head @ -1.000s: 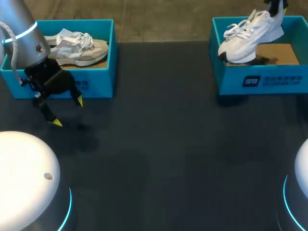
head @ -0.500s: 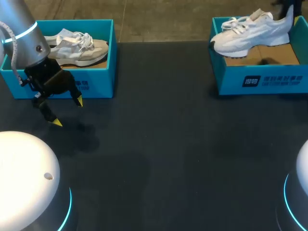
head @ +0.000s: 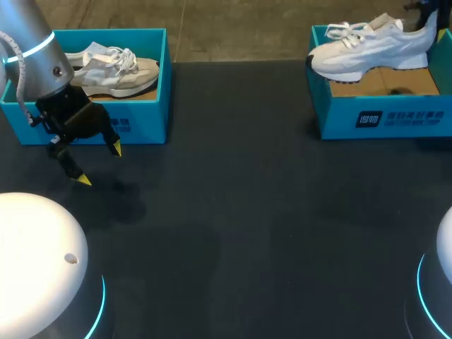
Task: Take the shoe out of the shoebox, open the shoe tongue, remove and reinsert the insole, then place the shoe into the shoebox
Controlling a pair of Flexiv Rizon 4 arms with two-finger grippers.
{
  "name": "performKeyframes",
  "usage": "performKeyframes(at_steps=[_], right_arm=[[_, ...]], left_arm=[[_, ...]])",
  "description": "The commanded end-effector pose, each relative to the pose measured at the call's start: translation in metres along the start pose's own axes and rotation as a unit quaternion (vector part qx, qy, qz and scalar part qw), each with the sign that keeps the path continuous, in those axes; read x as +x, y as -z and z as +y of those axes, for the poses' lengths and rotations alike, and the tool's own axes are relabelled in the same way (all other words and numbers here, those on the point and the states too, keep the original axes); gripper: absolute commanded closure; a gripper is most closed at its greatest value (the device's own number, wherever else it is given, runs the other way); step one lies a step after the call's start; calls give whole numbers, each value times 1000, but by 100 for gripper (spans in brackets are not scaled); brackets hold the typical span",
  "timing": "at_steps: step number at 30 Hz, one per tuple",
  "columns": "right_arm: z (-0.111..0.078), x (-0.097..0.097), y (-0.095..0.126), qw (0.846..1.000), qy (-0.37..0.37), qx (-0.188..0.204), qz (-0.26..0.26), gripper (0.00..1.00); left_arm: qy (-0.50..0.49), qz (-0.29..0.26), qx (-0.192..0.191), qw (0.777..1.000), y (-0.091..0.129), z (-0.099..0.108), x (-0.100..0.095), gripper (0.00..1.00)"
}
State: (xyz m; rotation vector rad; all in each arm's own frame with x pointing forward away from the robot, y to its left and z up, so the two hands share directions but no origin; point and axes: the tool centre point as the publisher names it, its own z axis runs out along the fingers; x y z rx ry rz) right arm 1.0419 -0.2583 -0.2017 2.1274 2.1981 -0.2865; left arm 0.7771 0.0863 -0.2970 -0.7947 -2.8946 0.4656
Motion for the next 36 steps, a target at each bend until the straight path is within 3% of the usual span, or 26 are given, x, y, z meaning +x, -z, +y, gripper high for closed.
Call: performKeyframes(at_steps=[1, 6, 28, 36], right_arm=[[-3, -8, 1, 999, -36, 5, -1, 100], [-11, -18, -8, 994, -106, 35, -19, 100], [-11, -18, -8, 994, -106, 35, -19, 100], [-8, -48, -19, 994, -105, 24, 6, 100]], left_arm=[[-1, -1, 0, 1000, 0, 0, 1, 0], [-1, -1, 0, 1000, 0, 0, 1, 0], [-1, -1, 0, 1000, 0, 0, 1, 0], [-1, -1, 0, 1000, 0, 0, 1, 0]])
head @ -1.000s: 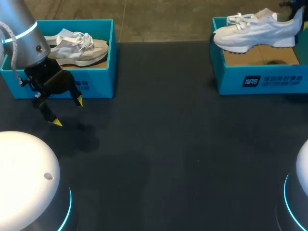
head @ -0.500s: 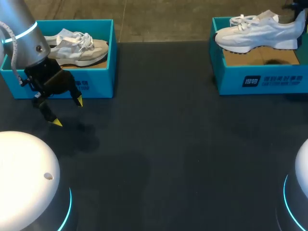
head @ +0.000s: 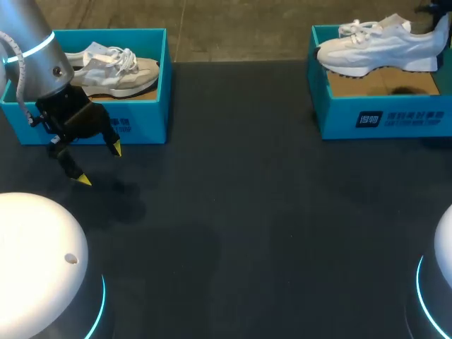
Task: Take the shoe out of the shoebox, open the shoe tongue, remove and reinsert the insole, then place the shoe into the shoebox
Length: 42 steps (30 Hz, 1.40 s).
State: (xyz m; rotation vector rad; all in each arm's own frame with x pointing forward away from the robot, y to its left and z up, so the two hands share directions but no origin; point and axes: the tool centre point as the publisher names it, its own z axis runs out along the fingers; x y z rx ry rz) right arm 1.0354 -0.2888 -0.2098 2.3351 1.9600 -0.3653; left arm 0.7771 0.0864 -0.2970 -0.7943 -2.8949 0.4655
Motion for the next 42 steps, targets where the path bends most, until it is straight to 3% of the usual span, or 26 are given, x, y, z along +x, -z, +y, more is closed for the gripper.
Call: performKeyframes(at_steps=[1, 10, 14, 25, 32, 42], right_arm=[[4, -24, -6, 1000, -3, -1, 21, 100], [11, -45, -20, 999, 18, -11, 40, 100], [4, -44, -26, 997, 40, -4, 72, 100], [4, -44, -26, 997, 40, -4, 72, 100], [15, -24, -45, 997, 44, 4, 58, 100], [24, -30, -62, 997, 35, 6, 69, 100]], left_arm=[[-1, -1, 0, 1000, 0, 0, 1, 0], [-1, -1, 0, 1000, 0, 0, 1, 0], [-1, -1, 0, 1000, 0, 0, 1, 0], [-1, -1, 0, 1000, 0, 0, 1, 0], [-1, -1, 0, 1000, 0, 0, 1, 0], [-1, -1, 0, 1000, 0, 0, 1, 0]])
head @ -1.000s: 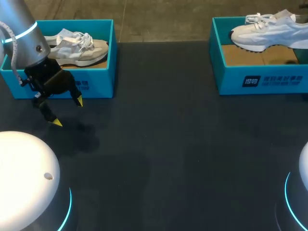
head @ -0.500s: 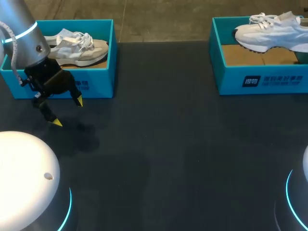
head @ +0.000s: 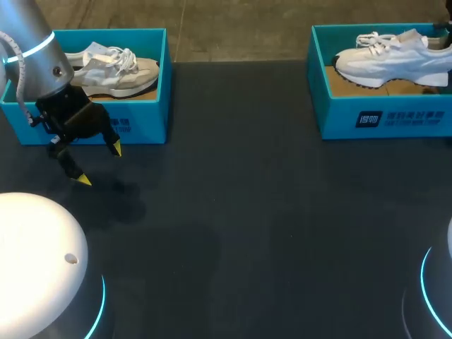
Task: Take the shoe out of the shoebox, open the shoe tongue, remove and reinsert the insole, then place the shoe into the shoebox
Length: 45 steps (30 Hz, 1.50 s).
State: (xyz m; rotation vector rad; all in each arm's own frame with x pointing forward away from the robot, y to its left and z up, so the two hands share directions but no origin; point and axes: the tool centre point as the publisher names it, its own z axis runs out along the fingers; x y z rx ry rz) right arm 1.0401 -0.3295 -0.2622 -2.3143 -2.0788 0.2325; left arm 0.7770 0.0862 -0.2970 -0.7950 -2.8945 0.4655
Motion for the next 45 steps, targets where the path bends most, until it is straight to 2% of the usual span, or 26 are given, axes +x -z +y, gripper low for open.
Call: performKeyframes(at_steps=[1, 9, 19, 24, 38, 45], right_arm=[[8, -5, -4, 1000, -2, 3, 9, 100], [18, -3, -19, 1000, -3, 12, 0, 100], [28, 1, -28, 1000, -10, 6, 7, 100], [32, 3, -38, 1000, -13, 17, -2, 100], [19, -11, -51, 999, -36, 16, 3, 100], [14, -10, -63, 999, -30, 29, -3, 100]], left_arm=[[0, -1, 0, 1000, 0, 0, 1, 0], [0, -1, 0, 1000, 0, 0, 1, 0], [0, -1, 0, 1000, 0, 0, 1, 0], [0, -1, 0, 1000, 0, 0, 1, 0], [0, -1, 0, 1000, 0, 0, 1, 0], [0, -1, 0, 1000, 0, 0, 1, 0]])
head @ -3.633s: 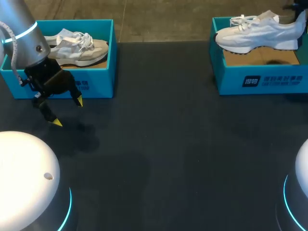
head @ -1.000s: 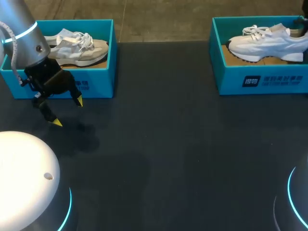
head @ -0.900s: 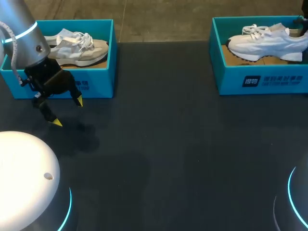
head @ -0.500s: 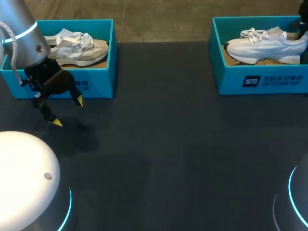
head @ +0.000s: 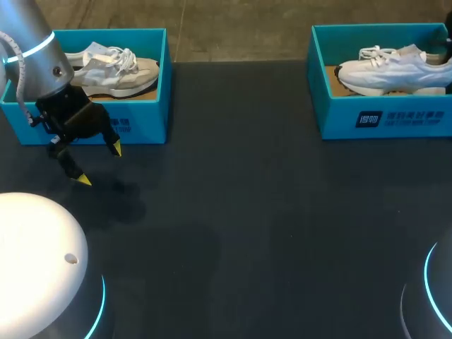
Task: Take the shoe out of the shoebox, open the shoe tongue, remove and reinsert the insole, then place the shoe into the shoebox
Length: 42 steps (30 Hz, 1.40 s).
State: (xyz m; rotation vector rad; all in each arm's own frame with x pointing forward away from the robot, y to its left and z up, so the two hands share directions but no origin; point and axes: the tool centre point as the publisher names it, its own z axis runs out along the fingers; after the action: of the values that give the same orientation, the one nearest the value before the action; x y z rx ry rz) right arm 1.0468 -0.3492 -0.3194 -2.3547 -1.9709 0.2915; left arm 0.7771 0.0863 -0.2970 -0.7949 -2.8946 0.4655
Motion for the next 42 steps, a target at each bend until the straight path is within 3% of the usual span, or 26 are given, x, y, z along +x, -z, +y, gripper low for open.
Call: performKeyframes(at_steps=[1, 12, 28, 42], right_arm=[[-2, 4, -8, 1000, 4, 2, -2, 100], [-3, 10, -33, 1000, 15, 13, -3, 100], [-18, 10, -42, 999, 48, -2, -3, 100], [-19, 12, -61, 997, 72, 4, 0, 100]], left_arm=[[0, -1, 0, 1000, 0, 0, 1, 0], [0, -1, 0, 1000, 0, 0, 1, 0], [0, -1, 0, 1000, 0, 0, 1, 0], [0, -1, 0, 1000, 0, 0, 1, 0]])
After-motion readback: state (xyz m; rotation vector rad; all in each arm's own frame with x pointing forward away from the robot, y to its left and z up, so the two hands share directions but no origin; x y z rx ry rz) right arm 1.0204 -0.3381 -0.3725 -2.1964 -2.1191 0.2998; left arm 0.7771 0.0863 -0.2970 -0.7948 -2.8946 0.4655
